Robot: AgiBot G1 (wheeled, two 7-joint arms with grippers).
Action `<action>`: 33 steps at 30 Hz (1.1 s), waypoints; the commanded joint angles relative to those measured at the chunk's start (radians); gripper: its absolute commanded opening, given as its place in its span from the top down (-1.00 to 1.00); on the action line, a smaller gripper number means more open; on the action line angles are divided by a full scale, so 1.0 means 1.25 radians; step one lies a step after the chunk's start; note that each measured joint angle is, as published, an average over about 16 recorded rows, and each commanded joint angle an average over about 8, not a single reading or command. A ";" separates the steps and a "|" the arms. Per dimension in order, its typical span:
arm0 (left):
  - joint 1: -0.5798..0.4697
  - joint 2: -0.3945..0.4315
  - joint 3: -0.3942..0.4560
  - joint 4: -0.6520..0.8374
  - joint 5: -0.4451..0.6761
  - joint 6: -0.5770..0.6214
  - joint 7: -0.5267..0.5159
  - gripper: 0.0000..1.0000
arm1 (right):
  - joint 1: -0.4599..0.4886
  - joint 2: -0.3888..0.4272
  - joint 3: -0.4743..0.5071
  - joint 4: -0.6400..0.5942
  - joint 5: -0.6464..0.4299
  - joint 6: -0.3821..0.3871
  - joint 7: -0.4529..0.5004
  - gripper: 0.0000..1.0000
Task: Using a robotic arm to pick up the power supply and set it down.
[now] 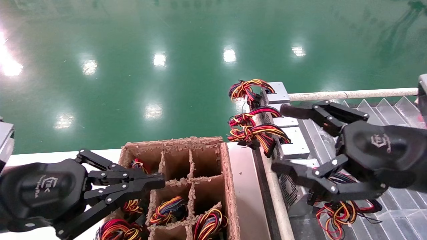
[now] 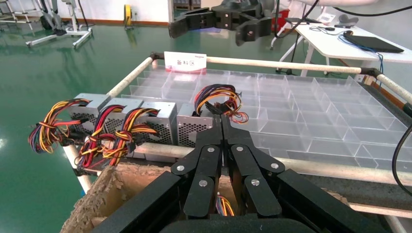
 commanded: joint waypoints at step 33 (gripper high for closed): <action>0.000 0.000 0.000 0.000 0.000 0.000 0.000 -1.00 | -0.225 -0.136 0.452 0.098 -0.288 -0.100 0.177 -1.00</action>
